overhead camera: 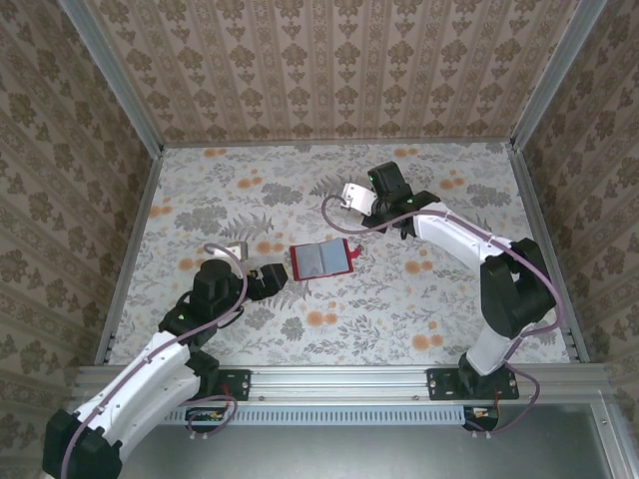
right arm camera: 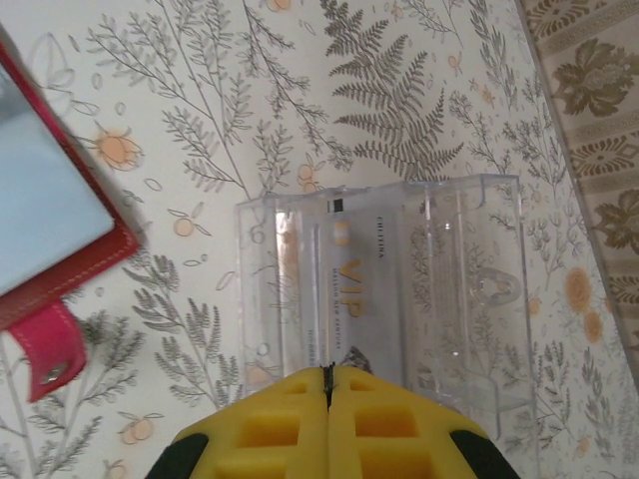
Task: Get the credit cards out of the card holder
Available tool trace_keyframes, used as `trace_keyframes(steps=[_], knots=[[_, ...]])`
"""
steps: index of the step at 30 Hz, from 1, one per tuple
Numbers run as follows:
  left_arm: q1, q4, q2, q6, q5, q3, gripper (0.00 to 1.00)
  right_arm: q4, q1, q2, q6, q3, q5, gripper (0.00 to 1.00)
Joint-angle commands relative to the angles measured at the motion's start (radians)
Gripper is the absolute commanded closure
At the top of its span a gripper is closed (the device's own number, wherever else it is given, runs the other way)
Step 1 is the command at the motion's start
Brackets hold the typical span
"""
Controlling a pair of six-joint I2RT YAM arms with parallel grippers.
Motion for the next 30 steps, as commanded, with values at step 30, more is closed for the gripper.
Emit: trace_keyframes(steps=[30], knots=[[0.009, -0.04, 0.016, 0.008, -0.019, 0.007, 0.0, -0.062, -0.048, 0.216, 0.001, 0.153, -0.006, 0.88]])
